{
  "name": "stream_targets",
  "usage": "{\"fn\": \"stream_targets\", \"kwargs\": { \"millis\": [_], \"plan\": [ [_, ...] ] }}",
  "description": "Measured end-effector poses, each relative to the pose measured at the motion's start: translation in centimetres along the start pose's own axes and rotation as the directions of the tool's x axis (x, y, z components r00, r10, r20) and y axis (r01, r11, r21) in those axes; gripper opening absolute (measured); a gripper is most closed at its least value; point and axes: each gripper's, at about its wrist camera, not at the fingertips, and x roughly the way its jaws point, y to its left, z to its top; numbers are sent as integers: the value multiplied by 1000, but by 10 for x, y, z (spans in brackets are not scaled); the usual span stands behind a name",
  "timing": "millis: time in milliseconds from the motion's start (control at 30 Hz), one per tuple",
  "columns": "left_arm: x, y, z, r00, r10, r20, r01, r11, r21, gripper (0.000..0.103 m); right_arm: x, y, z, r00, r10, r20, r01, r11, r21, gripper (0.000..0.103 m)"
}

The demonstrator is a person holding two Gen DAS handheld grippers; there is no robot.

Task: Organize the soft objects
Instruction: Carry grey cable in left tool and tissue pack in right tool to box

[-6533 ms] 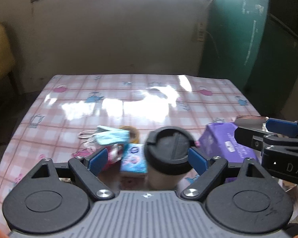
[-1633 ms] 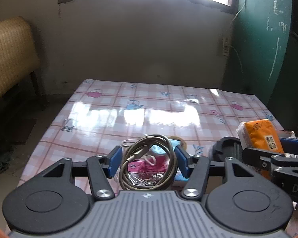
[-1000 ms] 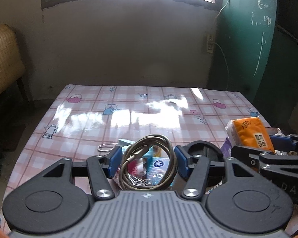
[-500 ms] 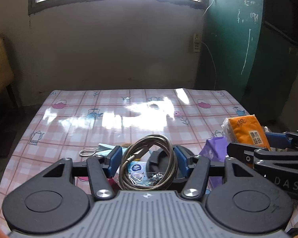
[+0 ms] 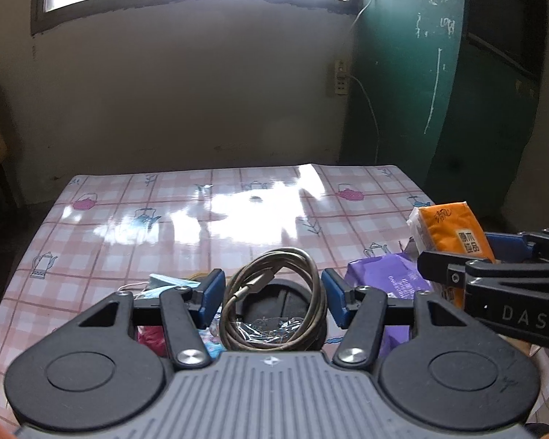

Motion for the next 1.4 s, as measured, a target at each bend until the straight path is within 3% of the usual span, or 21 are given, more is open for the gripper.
{"fn": "stream_targets", "kwargs": {
  "millis": [1400],
  "plan": [
    [37, -100, 12, 987, -155, -44, 160, 978, 135, 59, -2, -104, -5, 990, -139, -20, 140, 985, 98, 62]
  ]
}}
